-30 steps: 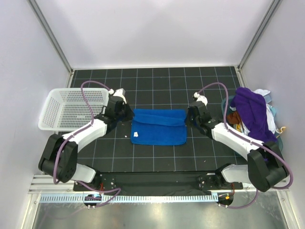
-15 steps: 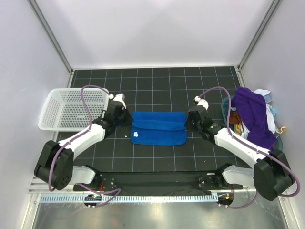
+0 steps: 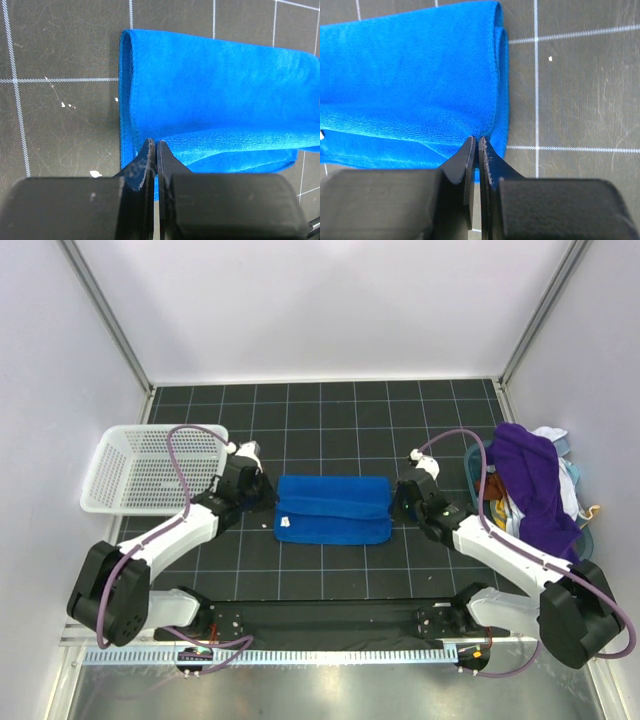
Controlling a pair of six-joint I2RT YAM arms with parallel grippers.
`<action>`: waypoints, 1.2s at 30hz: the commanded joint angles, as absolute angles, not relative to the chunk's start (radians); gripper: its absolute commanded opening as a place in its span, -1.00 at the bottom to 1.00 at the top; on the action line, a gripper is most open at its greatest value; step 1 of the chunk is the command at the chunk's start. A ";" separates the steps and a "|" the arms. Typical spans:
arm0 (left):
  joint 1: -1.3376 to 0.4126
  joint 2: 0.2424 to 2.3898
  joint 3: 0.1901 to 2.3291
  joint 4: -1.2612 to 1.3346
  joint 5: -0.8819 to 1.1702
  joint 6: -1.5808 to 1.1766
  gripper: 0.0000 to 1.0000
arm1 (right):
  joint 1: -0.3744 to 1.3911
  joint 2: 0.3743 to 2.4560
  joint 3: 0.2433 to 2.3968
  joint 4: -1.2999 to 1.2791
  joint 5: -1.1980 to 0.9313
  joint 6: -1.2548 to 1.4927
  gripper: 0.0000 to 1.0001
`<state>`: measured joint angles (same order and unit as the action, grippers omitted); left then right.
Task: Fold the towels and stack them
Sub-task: Fold the towel
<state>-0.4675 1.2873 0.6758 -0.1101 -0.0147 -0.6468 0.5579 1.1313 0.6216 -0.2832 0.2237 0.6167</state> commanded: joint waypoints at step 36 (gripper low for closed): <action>-0.474 1.264 0.614 -0.167 0.089 -0.690 -0.35 | 0.577 1.019 0.549 -0.363 0.247 0.670 -0.08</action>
<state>-0.4740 1.2831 0.5922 -0.1524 0.0681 -0.6823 0.5743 1.0508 0.5102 -0.3355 0.2268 0.6827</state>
